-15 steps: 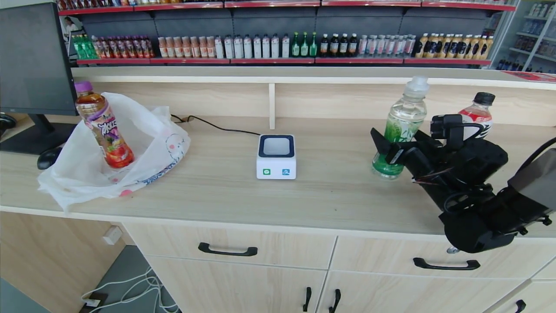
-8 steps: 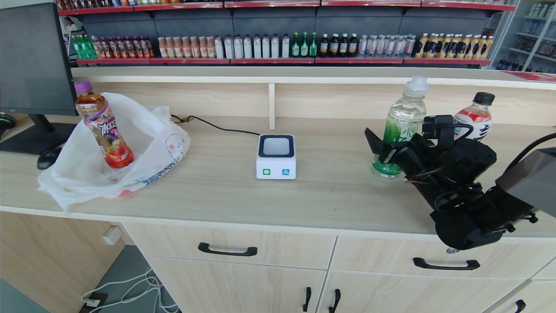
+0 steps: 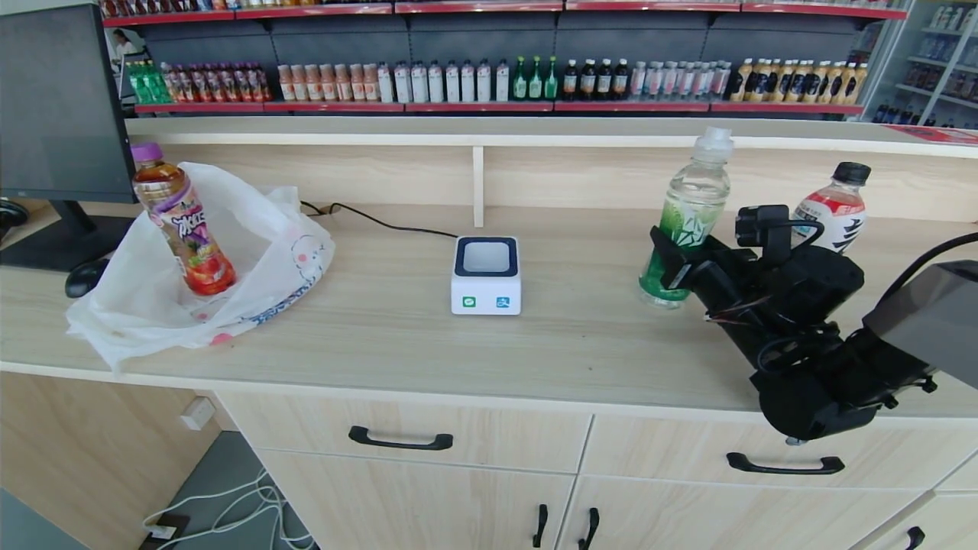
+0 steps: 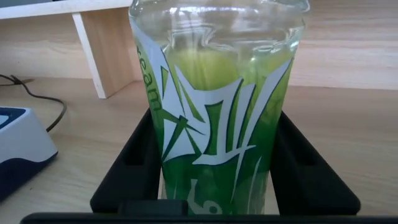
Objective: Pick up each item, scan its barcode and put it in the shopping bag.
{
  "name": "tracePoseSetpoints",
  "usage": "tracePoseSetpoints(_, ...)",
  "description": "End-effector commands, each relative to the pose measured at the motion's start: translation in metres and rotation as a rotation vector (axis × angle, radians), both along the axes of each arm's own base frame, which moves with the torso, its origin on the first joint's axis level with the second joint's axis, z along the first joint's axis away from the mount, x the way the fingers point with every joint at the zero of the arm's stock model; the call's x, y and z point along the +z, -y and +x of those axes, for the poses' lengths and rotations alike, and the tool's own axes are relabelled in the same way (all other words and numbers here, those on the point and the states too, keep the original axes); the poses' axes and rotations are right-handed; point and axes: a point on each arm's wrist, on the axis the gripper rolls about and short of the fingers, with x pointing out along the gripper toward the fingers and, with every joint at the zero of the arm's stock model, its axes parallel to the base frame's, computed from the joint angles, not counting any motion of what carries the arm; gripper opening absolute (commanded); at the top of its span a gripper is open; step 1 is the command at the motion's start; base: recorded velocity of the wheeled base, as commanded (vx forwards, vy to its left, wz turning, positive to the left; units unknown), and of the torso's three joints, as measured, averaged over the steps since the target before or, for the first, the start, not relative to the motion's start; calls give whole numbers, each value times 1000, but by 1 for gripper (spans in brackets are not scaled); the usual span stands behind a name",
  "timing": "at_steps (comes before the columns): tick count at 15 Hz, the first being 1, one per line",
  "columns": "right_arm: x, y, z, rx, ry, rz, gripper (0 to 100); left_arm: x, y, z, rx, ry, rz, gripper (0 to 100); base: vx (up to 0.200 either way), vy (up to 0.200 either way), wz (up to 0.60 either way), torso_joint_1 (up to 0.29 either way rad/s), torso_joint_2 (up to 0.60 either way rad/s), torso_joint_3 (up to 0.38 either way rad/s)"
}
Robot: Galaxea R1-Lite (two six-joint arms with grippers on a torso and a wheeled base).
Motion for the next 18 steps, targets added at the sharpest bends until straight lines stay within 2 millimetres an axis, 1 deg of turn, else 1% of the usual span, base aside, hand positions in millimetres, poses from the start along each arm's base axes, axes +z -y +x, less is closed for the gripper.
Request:
tracePoseSetpoints(1,4,4,0,-9,14,2,0,0,0,0,0,0,0,100,0,0,0,0,0,0)
tracePoseSetpoints(2,5,4,-1,-10,14,2,0,0,0,0,0,0,0,100,0,0,0,0,0,0)
tracePoseSetpoints(4,11,8,-2,-19,31,7,0,0,0,0,0,0,6,100,0,0,0,0,0,0)
tracePoseSetpoints(6,17,12,-9,-27,38,7,0,0,0,0,0,0,6,100,0,0,0,0,0,0)
tracePoseSetpoints(9,27,12,-18,-25,56,5,0,0,0,0,0,0,5,100,0,0,0,0,0,0)
tracePoseSetpoints(11,41,14,-33,-23,81,7,0,0,0,0,0,0,5,100,0,0,0,0,0,0)
tracePoseSetpoints(13,48,15,-49,-20,82,0,0,0,0,0,0,-1,1,100,0,0,0,0,0,0)
tracePoseSetpoints(14,50,13,-53,-12,84,0,0,0,0,0,0,-3,1,100,0,0,0,0,0,0)
tracePoseSetpoints(15,53,3,-61,24,89,1,0,-1,0,0,-1,-6,5,100,0,0,0,0,0,0)
tracePoseSetpoints(17,61,-10,-73,67,108,9,0,0,0,0,0,-3,3,100,0,0,0,0,0,0)
tracePoseSetpoints(18,63,-14,-86,93,103,9,0,-1,0,0,0,-6,-8,100,0,0,0,0,0,0)
